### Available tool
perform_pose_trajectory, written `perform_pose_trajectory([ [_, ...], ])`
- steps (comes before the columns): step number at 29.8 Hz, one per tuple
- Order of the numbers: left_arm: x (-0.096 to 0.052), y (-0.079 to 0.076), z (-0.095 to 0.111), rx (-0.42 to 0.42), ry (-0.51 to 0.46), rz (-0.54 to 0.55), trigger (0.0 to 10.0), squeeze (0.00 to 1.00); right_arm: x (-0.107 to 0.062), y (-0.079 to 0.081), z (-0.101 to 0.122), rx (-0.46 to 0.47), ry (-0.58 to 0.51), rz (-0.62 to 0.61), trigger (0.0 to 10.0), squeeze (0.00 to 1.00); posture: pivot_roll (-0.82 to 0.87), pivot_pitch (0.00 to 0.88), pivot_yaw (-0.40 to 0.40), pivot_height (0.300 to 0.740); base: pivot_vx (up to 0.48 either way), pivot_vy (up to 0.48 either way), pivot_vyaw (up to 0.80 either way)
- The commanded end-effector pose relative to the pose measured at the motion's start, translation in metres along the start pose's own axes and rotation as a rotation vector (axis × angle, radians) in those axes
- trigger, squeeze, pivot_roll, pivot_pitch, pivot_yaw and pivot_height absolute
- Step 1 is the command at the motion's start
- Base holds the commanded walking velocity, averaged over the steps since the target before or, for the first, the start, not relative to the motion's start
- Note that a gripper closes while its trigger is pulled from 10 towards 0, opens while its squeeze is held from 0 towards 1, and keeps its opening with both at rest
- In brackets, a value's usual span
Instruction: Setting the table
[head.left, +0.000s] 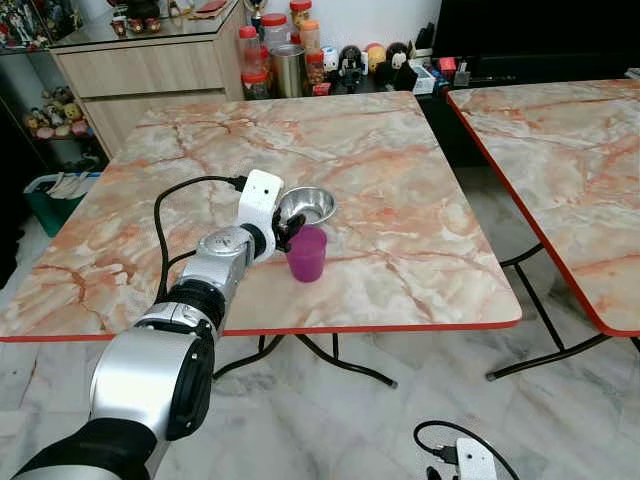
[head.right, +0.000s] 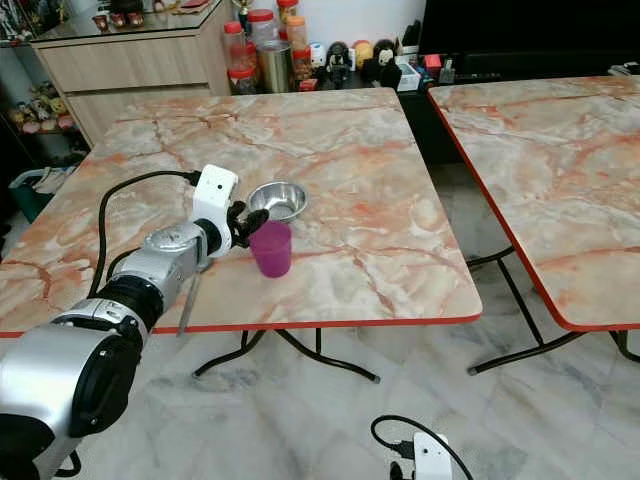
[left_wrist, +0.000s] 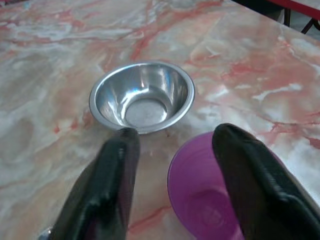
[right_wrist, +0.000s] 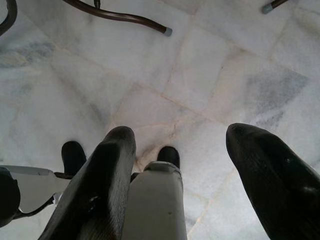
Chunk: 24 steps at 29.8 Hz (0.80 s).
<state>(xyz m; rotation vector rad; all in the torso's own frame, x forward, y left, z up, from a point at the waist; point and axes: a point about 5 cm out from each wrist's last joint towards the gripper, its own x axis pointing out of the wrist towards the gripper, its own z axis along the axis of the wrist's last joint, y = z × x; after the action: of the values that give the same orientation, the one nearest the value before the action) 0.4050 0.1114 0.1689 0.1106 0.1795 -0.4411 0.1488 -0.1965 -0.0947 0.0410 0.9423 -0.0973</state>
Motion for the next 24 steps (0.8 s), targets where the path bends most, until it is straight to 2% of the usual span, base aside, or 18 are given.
perform_pose_trajectory([
  [1, -0.0016, 0.0008, -0.0107, -0.008, 0.047, 0.006, 10.0, 1.00, -0.0007, -0.0003, -0.0024, -0.006, 0.006, 0.003, 10.0, 0.00, -0.10, 0.000, 0.051, 0.740, 0.000, 0.000, 0.00],
  [2, -0.0016, -0.0004, -0.0135, -0.002, 0.059, 0.003, 10.0, 0.00, -0.0010, -0.0011, -0.0032, -0.008, 0.008, 0.003, 10.0, 0.00, -0.10, 0.000, 0.048, 0.740, 0.000, 0.000, 0.00],
  [16, -0.0013, -0.0027, -0.0180, -0.021, 0.091, -0.003, 10.0, 0.00, -0.0026, -0.0052, -0.0065, -0.013, 0.012, -0.002, 10.0, 0.00, -0.11, 0.000, 0.047, 0.740, 0.000, 0.000, 0.00],
  [24, -0.0004, -0.0057, -0.0186, 0.013, 0.117, -0.025, 10.0, 0.00, -0.0022, -0.0044, -0.0058, -0.009, 0.012, -0.002, 10.0, 0.00, -0.11, 0.000, 0.053, 0.740, 0.000, 0.000, 0.00],
])
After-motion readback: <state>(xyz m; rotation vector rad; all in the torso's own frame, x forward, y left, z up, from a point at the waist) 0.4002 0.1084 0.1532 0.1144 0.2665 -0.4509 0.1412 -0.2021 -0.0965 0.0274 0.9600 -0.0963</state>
